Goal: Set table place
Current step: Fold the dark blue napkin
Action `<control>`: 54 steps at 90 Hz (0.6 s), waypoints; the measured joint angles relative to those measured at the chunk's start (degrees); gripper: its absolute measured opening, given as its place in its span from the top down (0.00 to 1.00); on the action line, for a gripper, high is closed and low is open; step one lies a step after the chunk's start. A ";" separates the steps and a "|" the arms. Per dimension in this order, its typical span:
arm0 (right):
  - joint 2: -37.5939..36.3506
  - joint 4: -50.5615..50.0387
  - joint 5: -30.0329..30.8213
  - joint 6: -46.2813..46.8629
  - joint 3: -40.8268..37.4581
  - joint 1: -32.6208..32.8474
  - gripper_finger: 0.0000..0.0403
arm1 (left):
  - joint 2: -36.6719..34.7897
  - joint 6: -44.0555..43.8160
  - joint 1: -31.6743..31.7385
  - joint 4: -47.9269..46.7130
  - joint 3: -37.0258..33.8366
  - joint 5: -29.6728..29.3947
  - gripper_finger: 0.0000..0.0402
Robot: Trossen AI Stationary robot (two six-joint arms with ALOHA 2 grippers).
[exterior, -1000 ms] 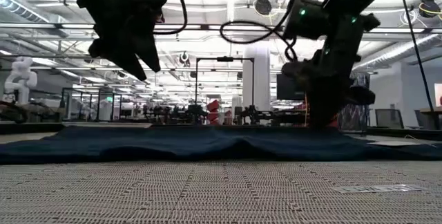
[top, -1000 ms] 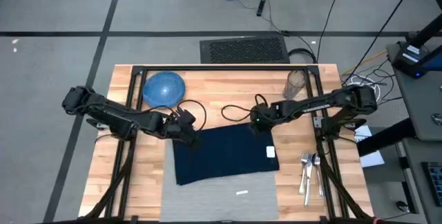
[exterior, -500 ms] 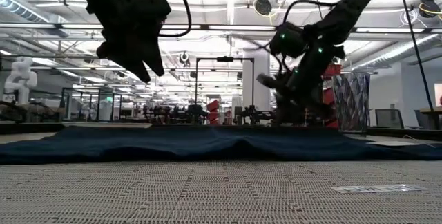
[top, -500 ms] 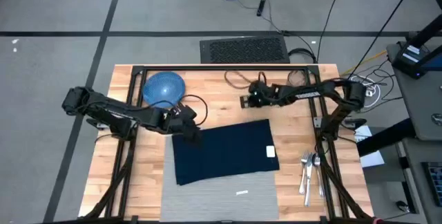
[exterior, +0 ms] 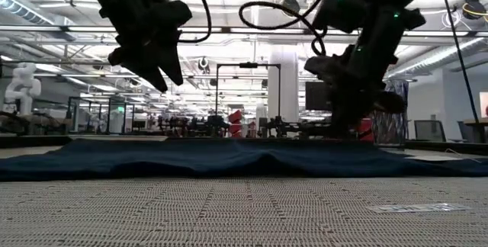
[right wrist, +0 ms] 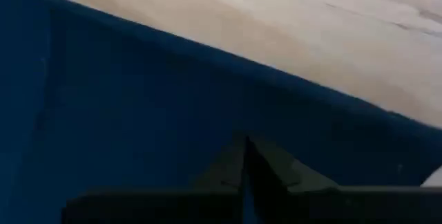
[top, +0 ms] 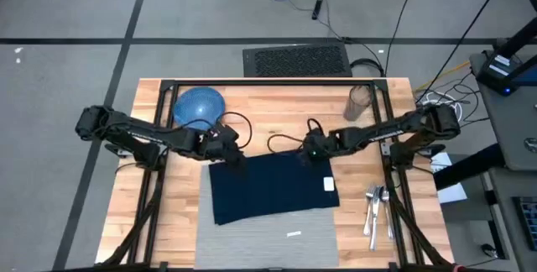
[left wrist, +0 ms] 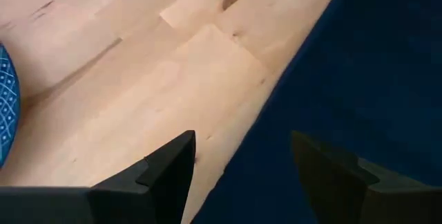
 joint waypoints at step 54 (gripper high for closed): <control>8.16 12.80 -3.99 -7.28 -0.05 -15.67 1.00 | 0.00 -0.17 1.36 0.03 0.00 1.77 0.45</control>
